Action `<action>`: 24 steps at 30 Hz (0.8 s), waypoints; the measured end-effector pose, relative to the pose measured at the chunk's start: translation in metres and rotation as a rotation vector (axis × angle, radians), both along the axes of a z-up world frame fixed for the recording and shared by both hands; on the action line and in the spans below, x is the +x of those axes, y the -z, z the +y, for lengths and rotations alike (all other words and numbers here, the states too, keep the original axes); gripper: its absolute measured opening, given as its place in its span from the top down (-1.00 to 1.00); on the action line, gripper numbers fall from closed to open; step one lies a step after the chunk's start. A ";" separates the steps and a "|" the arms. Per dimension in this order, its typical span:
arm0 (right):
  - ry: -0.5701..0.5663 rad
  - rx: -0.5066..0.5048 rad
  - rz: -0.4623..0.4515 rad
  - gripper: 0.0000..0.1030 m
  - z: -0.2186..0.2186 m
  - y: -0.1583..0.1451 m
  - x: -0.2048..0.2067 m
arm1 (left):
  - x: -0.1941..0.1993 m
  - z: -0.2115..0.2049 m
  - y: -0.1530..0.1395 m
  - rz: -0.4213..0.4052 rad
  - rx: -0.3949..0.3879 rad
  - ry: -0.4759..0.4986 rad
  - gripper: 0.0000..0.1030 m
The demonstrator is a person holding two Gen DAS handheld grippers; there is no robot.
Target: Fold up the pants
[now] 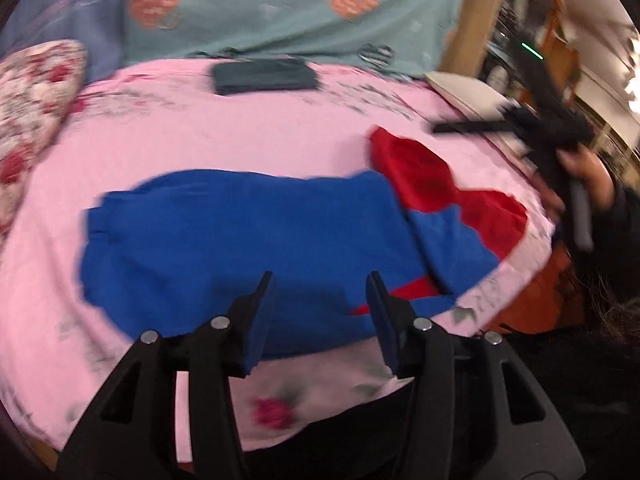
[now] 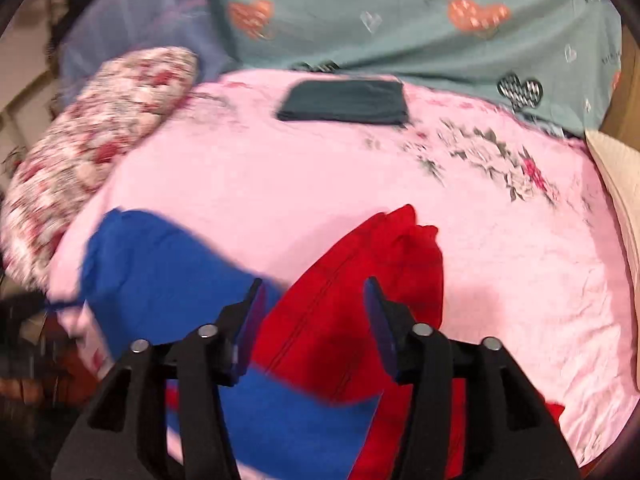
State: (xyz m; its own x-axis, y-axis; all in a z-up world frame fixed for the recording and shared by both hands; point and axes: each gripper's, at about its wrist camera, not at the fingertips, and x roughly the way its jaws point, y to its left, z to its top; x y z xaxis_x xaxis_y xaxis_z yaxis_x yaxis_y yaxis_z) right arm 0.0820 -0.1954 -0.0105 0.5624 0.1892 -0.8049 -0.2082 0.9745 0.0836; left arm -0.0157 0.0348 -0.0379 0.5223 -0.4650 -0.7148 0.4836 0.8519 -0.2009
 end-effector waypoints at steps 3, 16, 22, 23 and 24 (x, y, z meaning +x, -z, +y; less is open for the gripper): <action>0.107 -0.065 0.111 -0.06 0.007 0.035 0.054 | 0.007 -0.038 0.021 0.055 0.024 0.085 0.08; 0.214 0.195 -0.244 0.98 -0.122 -0.034 -0.073 | 0.023 -0.068 0.045 0.111 0.041 0.140 -0.06; 0.392 0.290 -0.227 0.98 -0.190 0.047 -0.192 | 0.030 -0.078 0.047 0.129 0.017 0.163 -0.10; 0.407 0.308 -0.189 0.98 -0.194 0.066 -0.200 | 0.029 -0.081 0.048 0.125 0.027 0.170 -0.14; 0.426 0.329 -0.147 0.97 -0.197 0.087 -0.205 | 0.028 -0.084 0.048 0.118 0.036 0.177 -0.17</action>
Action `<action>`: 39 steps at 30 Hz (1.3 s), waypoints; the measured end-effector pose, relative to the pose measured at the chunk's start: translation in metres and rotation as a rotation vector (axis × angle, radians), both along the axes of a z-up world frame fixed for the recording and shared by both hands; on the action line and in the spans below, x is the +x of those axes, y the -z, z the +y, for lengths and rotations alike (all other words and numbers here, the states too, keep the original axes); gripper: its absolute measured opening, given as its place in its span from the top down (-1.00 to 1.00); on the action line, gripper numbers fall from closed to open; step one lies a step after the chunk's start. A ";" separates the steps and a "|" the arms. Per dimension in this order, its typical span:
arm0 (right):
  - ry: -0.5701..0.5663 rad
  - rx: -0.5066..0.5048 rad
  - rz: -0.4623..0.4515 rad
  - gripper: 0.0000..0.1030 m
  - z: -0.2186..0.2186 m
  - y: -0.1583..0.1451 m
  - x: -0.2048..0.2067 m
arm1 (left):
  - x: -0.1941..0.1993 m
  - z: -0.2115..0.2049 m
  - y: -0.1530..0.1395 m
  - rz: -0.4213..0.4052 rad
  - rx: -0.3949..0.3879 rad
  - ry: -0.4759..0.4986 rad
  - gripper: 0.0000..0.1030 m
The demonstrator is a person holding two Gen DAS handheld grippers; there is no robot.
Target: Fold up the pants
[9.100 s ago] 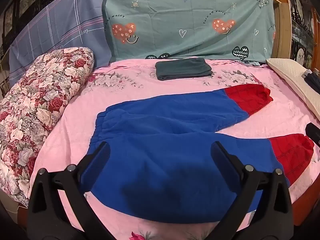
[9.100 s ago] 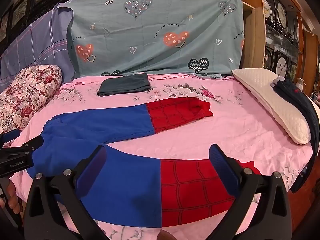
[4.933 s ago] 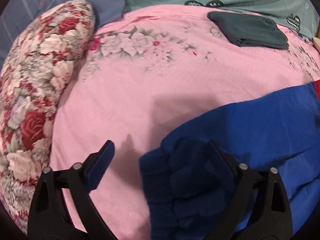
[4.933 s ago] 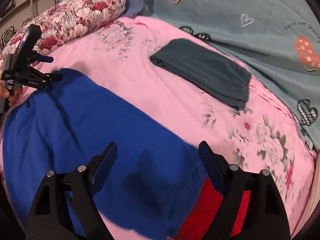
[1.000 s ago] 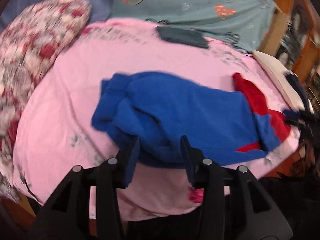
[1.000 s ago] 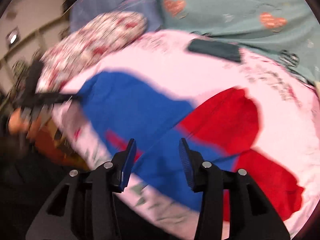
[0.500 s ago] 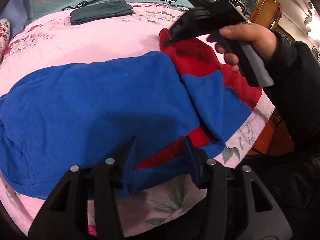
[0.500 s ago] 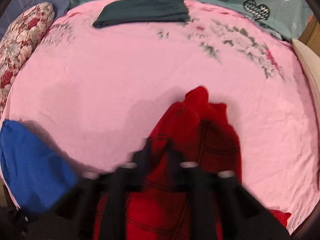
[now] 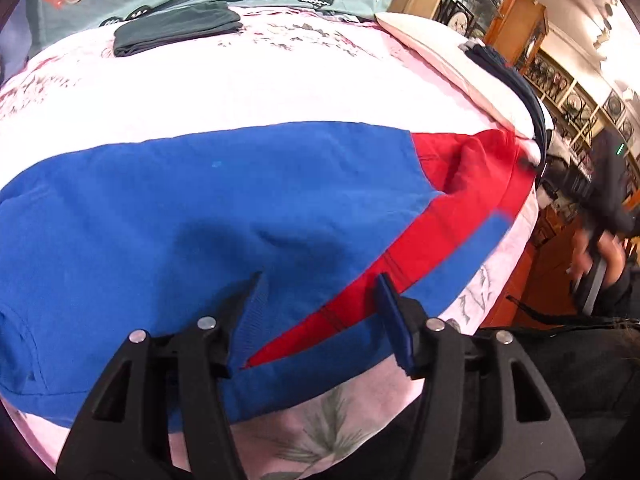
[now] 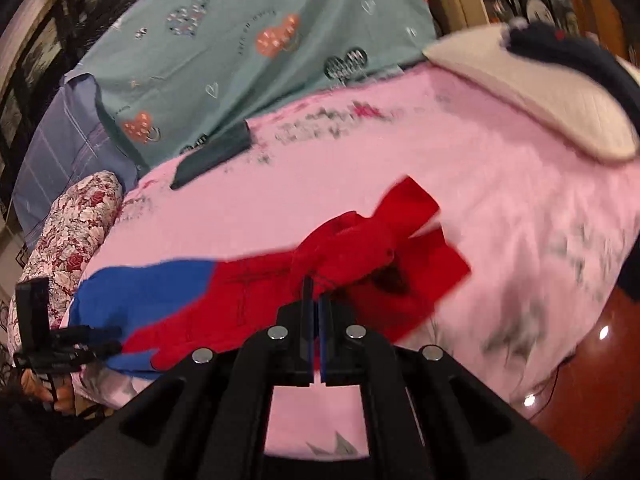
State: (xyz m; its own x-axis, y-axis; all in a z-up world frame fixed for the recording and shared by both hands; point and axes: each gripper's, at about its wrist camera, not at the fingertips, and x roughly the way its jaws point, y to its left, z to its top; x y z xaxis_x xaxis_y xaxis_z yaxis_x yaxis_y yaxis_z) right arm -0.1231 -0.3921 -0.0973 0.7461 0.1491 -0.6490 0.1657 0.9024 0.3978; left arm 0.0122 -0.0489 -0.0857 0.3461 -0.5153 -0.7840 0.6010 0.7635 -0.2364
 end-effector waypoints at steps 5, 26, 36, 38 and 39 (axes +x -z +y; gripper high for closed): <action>-0.005 0.043 -0.030 0.95 0.000 -0.001 0.001 | -0.003 -0.008 0.000 -0.019 0.030 0.003 -0.23; -0.044 0.078 -0.025 0.97 -0.010 0.003 0.006 | -0.001 0.005 -0.004 -0.011 -0.009 -0.032 -0.27; -0.046 0.098 -0.005 0.96 -0.017 0.005 0.009 | -0.018 0.020 0.000 -0.036 0.076 -0.012 -0.27; -0.046 0.096 0.011 0.96 -0.016 0.008 0.010 | -0.022 0.018 0.002 -0.062 0.107 0.007 -0.27; -0.048 0.091 0.015 0.96 -0.015 0.008 0.010 | -0.025 0.017 0.002 -0.069 0.119 0.014 -0.27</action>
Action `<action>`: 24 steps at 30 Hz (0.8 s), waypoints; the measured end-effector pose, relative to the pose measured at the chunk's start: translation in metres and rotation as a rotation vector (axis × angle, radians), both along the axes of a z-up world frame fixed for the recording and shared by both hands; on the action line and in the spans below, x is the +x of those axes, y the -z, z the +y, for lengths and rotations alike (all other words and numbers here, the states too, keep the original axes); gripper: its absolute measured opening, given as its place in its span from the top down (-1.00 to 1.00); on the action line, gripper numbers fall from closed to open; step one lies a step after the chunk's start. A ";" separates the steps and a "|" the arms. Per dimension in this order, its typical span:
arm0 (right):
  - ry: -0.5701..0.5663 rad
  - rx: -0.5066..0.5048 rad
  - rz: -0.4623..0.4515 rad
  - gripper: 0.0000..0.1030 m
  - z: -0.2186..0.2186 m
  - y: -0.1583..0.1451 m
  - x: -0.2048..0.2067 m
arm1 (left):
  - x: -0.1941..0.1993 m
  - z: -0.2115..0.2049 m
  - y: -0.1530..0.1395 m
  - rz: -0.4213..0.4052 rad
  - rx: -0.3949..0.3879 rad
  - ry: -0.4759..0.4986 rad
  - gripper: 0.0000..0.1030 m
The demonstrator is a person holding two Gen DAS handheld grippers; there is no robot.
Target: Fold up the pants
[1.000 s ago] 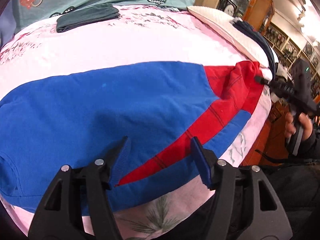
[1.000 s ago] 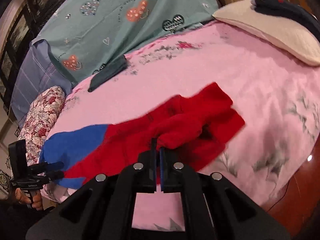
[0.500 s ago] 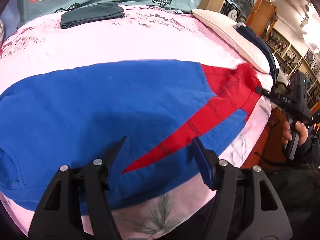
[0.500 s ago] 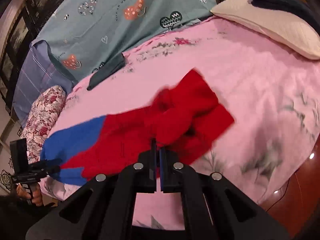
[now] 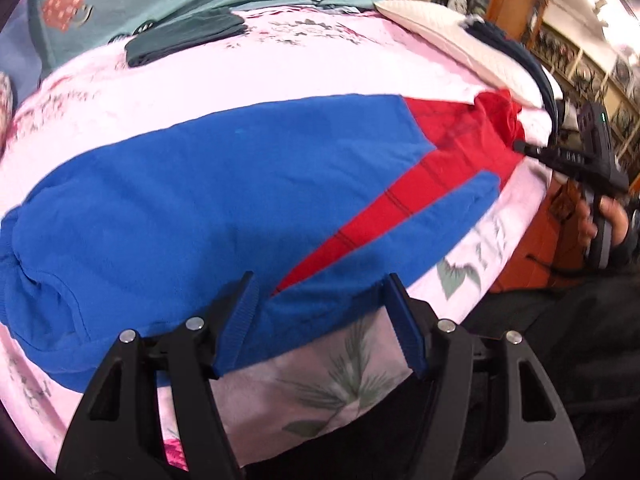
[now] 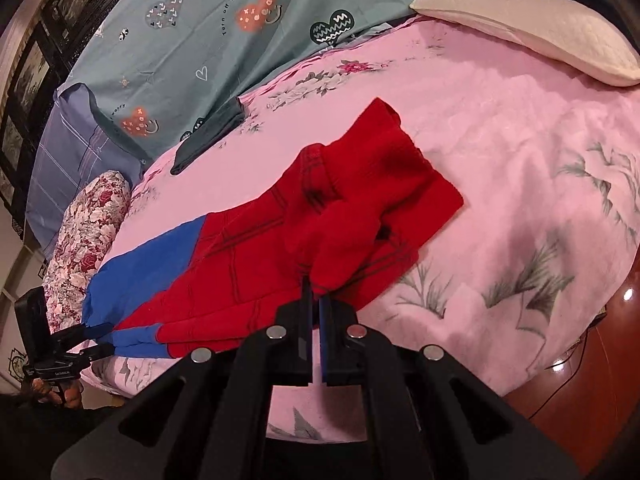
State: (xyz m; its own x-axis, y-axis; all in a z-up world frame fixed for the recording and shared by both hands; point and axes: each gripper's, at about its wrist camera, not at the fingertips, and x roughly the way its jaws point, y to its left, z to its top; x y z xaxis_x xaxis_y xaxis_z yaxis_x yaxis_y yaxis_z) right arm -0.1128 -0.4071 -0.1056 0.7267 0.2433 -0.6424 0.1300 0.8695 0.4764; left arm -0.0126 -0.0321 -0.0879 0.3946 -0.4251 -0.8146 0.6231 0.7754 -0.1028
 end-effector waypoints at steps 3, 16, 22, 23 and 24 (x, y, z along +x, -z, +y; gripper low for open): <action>0.002 -0.010 0.006 0.78 -0.002 -0.008 -0.003 | -0.001 0.002 -0.003 0.013 0.000 0.012 -0.26; 0.149 -0.208 -0.055 0.12 -0.013 -0.048 0.025 | 0.028 -0.039 -0.034 -0.076 -0.129 0.017 -0.42; 0.142 -0.303 0.147 0.44 -0.010 -0.014 0.033 | 0.025 -0.046 0.007 -0.024 -0.013 0.029 -0.41; 0.146 -0.290 0.139 0.43 -0.011 -0.017 0.030 | 0.023 -0.045 0.005 -0.022 -0.012 0.029 -0.40; 0.156 -0.274 0.124 0.39 -0.013 -0.022 0.026 | 0.024 -0.044 0.002 -0.011 -0.019 0.026 -0.40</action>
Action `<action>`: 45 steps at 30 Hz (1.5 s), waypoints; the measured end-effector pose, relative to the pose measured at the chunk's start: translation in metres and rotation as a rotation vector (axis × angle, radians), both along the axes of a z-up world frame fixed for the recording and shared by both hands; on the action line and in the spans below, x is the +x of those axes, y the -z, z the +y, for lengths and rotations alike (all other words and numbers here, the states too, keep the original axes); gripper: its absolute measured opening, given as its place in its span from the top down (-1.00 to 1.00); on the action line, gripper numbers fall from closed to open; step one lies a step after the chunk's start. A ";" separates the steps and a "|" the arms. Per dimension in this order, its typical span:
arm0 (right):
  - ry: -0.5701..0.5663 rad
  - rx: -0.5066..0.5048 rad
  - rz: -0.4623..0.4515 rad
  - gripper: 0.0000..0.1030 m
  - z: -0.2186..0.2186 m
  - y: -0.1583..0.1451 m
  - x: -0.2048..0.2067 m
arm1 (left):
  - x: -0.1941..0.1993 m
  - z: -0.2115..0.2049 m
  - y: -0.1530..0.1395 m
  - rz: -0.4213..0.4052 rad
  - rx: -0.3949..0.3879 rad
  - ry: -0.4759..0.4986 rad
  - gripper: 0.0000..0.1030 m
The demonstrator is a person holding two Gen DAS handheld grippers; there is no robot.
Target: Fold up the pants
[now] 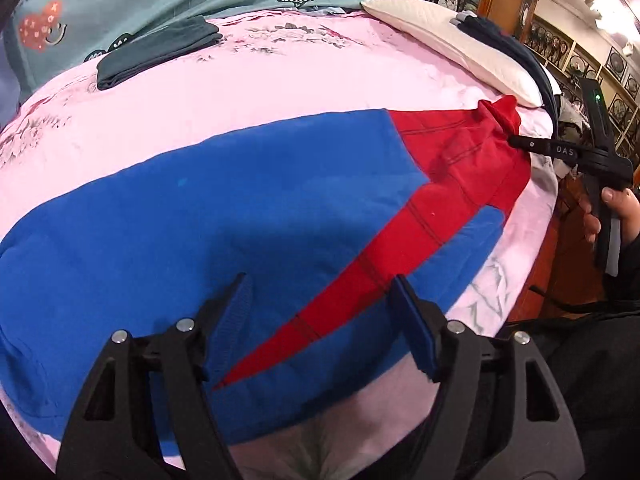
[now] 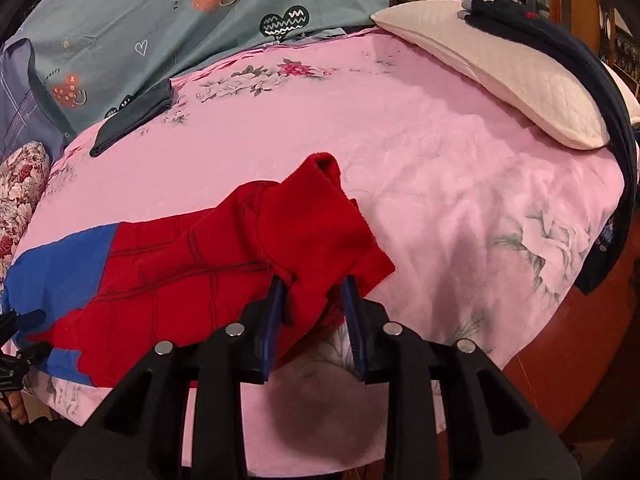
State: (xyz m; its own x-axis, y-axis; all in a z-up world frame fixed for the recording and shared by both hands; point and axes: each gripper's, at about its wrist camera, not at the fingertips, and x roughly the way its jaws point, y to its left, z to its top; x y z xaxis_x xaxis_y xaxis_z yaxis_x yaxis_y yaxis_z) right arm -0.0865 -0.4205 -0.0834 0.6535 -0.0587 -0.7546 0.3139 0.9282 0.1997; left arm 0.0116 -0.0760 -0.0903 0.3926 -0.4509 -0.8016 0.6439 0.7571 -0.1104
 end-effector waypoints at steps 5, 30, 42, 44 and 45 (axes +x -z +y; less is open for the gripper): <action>0.065 0.063 -0.051 -0.03 -0.017 -0.012 -0.012 | -0.001 -0.007 -0.020 -0.029 -0.100 0.031 -0.41; -0.735 -0.003 -0.044 0.66 0.260 -0.036 0.063 | 0.004 0.075 -0.025 -0.032 -0.230 -0.296 -0.47; -0.745 -0.106 -0.098 0.29 0.242 -0.057 0.039 | -0.002 0.074 -0.023 -0.058 -0.202 -0.231 -0.48; -0.768 -0.102 -0.066 0.29 0.247 -0.048 0.044 | -0.002 0.061 -0.025 -0.081 -0.192 -0.209 -0.48; -0.789 -0.110 -0.051 0.29 0.253 -0.043 0.047 | -0.002 0.055 -0.026 -0.100 -0.186 -0.198 -0.51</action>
State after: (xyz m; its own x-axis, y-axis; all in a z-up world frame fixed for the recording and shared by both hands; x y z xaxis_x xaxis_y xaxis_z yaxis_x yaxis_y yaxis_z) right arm -0.0397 -0.1674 -0.0401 0.5667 0.3631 -0.7396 -0.4513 0.8878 0.0900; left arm 0.0094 -0.0213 -0.0644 0.5602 -0.4932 -0.6655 0.5005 0.8417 -0.2025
